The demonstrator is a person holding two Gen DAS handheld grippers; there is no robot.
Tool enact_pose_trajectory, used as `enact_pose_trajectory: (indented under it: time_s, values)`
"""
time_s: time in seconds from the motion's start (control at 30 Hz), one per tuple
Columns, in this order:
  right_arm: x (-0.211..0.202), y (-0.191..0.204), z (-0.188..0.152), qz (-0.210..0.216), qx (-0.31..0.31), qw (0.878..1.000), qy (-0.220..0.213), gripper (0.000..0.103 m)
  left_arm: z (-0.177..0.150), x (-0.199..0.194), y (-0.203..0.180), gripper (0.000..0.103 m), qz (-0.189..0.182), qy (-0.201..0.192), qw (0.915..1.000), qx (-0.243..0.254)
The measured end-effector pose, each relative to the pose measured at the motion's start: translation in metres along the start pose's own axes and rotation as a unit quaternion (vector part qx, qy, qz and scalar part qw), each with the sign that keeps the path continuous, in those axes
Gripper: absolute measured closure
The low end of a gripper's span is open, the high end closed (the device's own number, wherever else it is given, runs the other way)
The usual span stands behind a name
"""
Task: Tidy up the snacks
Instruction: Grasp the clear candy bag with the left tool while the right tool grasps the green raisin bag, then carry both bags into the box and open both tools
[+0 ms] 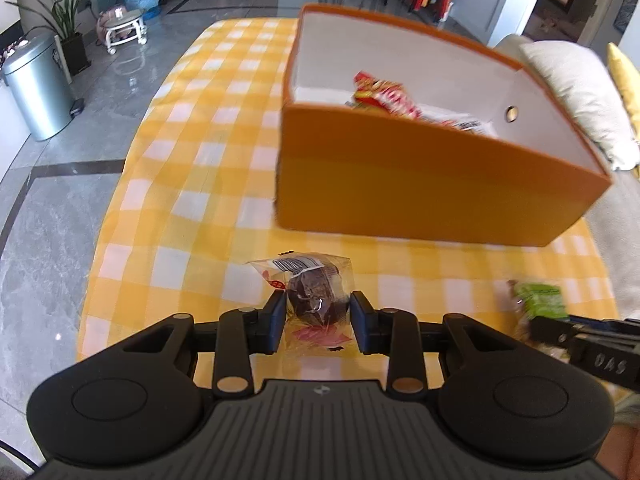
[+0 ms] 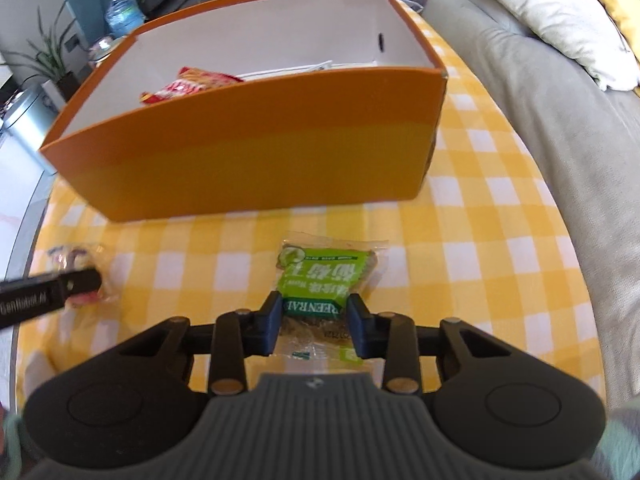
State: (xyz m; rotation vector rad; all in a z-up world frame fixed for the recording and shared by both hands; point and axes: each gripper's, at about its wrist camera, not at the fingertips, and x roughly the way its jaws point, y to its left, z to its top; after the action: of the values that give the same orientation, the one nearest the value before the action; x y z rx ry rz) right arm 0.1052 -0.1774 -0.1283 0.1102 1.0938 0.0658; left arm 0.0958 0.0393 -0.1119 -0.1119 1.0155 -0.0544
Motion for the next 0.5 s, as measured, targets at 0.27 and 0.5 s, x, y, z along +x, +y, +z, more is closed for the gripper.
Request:
enact_pose_trajectory:
  time_s: [0.27,0.5]
  values:
    - [-0.048,0.005,-0.006,0.023,-0.012,0.999,-0.047,0.071,0.009,-0.038,-0.015,0.065,-0.022,-0.039,0.9989,0.014]
    - [-0.085,0.007,0.008,0.038,-0.026,0.995,-0.093,0.071,0.035,-0.063,-0.028,0.065,-0.027,-0.078,0.9956,0.046]
